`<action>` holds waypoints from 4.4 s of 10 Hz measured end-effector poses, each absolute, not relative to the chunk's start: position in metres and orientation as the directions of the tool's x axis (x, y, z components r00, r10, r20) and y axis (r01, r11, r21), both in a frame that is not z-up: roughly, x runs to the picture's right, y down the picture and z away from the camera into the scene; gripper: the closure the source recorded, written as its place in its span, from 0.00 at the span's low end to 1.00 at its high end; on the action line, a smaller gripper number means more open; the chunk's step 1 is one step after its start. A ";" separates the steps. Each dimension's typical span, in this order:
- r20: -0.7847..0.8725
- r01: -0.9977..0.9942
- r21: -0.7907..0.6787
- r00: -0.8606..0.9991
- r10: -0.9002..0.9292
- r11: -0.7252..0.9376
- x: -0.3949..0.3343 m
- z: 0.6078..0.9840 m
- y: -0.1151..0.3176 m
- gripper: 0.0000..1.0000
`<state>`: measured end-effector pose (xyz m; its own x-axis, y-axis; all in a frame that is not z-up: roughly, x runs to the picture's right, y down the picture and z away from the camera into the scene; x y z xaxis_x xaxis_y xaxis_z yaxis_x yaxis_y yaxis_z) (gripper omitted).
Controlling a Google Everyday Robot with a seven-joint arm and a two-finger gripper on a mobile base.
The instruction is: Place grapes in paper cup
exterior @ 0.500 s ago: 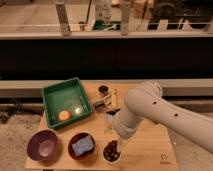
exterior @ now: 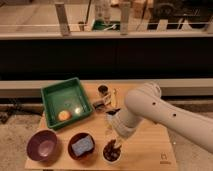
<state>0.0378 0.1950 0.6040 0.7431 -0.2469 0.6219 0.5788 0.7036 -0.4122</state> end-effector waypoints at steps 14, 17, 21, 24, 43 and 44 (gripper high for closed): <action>0.623 0.577 -0.411 0.743 -0.245 0.705 0.039 0.605 0.194 0.32; 0.623 0.577 -0.411 0.743 -0.245 0.705 0.039 0.605 0.194 0.32; 0.622 0.577 -0.411 0.743 -0.245 0.706 0.039 0.605 0.194 0.32; 0.622 0.577 -0.411 0.743 -0.245 0.706 0.039 0.605 0.194 0.32; 0.623 0.577 -0.411 0.743 -0.245 0.706 0.039 0.605 0.194 0.32; 0.623 0.577 -0.411 0.743 -0.245 0.706 0.039 0.605 0.194 0.32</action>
